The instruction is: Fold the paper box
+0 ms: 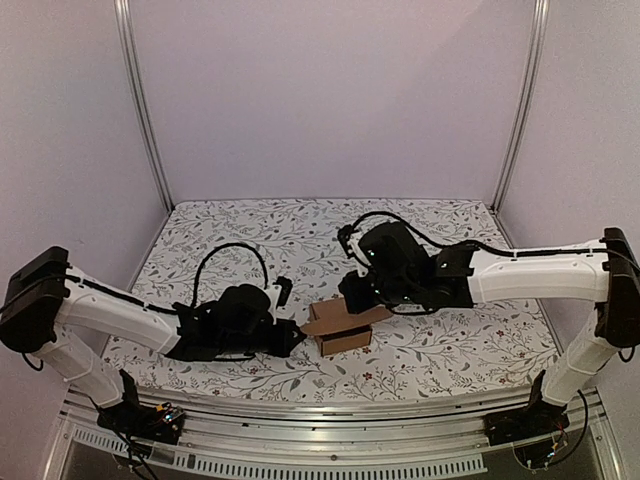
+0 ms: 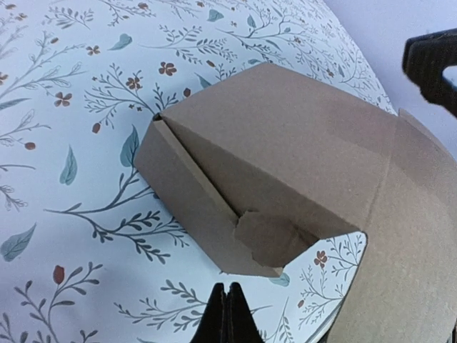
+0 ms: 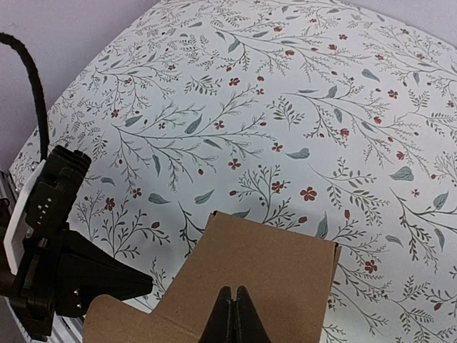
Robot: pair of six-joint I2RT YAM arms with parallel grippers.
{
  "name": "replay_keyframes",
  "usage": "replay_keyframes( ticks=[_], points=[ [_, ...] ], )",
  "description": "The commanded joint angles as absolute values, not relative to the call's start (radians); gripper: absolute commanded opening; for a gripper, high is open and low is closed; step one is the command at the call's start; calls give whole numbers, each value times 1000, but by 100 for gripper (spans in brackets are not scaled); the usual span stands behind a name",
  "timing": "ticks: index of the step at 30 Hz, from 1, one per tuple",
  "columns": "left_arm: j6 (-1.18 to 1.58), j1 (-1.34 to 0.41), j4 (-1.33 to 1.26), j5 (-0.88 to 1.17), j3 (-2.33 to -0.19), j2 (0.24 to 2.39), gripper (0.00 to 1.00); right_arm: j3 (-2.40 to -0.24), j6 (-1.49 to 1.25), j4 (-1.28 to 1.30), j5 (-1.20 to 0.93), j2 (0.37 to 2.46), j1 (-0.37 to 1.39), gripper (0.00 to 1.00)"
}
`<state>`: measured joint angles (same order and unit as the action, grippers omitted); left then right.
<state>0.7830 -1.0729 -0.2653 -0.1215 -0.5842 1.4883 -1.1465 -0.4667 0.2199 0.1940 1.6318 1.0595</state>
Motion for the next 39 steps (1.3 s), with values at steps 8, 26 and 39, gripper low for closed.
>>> replay_keyframes(
  ticks=[8,26,39],
  points=[
    [742,-1055,-241,-113,-657,1548,0,-964,-451,305,431,1382,994,3],
    [737,-1055,-249,-102,-687,1594,0,-980,-451,179,117,1462,942,0],
    [722,-1054,-251,-91,-722,1609,0,-978,-516,137,27,1604,943,0]
  ],
)
